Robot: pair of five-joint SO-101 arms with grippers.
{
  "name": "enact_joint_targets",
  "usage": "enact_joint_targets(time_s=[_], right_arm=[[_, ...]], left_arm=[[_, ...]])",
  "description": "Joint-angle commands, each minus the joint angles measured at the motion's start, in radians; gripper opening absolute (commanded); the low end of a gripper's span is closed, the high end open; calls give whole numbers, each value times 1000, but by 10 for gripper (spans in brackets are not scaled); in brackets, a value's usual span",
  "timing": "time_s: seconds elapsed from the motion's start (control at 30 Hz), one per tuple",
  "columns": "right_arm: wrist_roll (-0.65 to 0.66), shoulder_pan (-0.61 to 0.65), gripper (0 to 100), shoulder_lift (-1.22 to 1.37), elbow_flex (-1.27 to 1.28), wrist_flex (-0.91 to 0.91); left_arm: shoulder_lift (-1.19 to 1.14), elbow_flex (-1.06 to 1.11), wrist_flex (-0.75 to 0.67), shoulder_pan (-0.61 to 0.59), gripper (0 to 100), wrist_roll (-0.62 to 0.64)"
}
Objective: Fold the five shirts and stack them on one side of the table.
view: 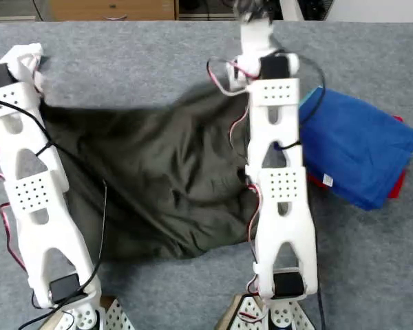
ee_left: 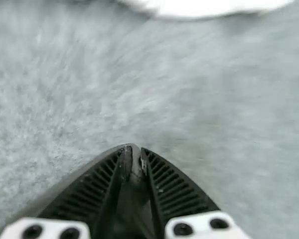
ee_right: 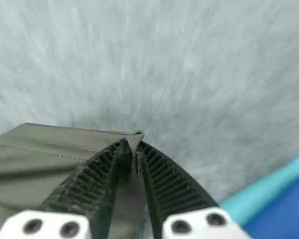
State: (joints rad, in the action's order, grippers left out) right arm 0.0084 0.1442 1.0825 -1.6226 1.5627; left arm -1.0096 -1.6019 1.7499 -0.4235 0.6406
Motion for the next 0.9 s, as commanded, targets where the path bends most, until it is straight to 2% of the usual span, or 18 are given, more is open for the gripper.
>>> enact_joint_targets(time_s=[0.0, 0.17, 0.53, 0.7, 0.87], right_arm=[[-12, 42, 3, -282, -44, 6], [-12, 93, 3, -510, -44, 5], [-6, 114, 3, -998, -33, -41], [-6, 116, 3, -1139, -31, -58], [15, 114, 3, -1194, -5, -140]], left_arm=[[237, 14, 12, -12, 20, -106], [479, 183, 12, 9, 20, -313], [1184, 746, 12, 5, 20, -690], [1546, 1002, 9, 6, 20, -730], [1794, 1125, 8, 5, 20, -726]])
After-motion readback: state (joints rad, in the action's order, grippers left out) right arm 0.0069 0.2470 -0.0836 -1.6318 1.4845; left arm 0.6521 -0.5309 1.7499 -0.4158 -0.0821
